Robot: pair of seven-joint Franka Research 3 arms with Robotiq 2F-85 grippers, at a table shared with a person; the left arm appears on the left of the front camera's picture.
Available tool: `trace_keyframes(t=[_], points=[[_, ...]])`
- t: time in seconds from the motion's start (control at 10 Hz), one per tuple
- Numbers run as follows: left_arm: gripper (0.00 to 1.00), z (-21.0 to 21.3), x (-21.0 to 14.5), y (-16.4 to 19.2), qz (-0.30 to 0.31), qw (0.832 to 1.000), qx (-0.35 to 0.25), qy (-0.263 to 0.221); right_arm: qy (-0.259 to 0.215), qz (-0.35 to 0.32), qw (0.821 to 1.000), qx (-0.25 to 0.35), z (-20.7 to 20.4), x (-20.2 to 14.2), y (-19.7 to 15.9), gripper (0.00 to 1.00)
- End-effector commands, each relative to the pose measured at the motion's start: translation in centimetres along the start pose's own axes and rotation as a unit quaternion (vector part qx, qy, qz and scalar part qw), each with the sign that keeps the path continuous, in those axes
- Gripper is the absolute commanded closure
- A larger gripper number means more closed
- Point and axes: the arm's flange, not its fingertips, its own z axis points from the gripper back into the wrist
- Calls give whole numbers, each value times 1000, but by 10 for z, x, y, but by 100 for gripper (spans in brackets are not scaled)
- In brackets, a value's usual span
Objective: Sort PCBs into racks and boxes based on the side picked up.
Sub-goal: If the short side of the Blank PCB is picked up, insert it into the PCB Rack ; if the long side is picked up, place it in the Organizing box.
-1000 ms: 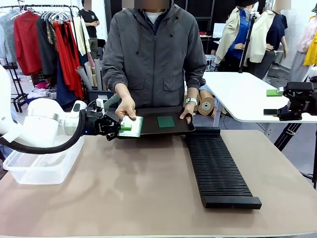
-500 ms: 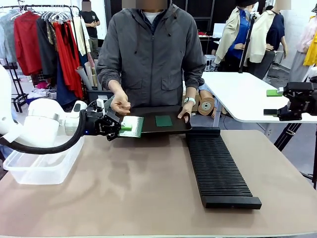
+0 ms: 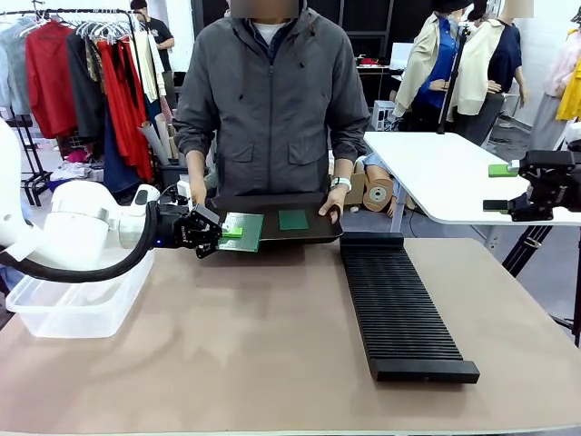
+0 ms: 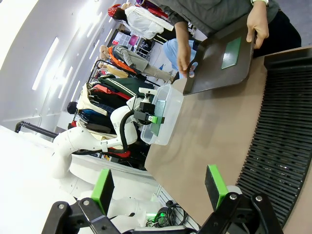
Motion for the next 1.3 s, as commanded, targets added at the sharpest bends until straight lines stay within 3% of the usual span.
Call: trace_keyframes(t=[0.0, 0.6, 1.0, 1.2], points=[[100, 0, 0, -2, -6, 1000, -2, 0, -1, 2, 1000, 2, 0, 1, 2, 0], [100, 10, 7, -14, 3, 1000, 15, 6, -1, 2, 1000, 2, 0, 1, 2, 0], [100, 54, 28, -45, 4, 993, 103, 50, -1, 2, 1000, 2, 0, 1, 2, 0], [100, 91, 46, -53, -11, 985, 166, 44, -1, 2, 1000, 2, 0, 1, 2, 0]])
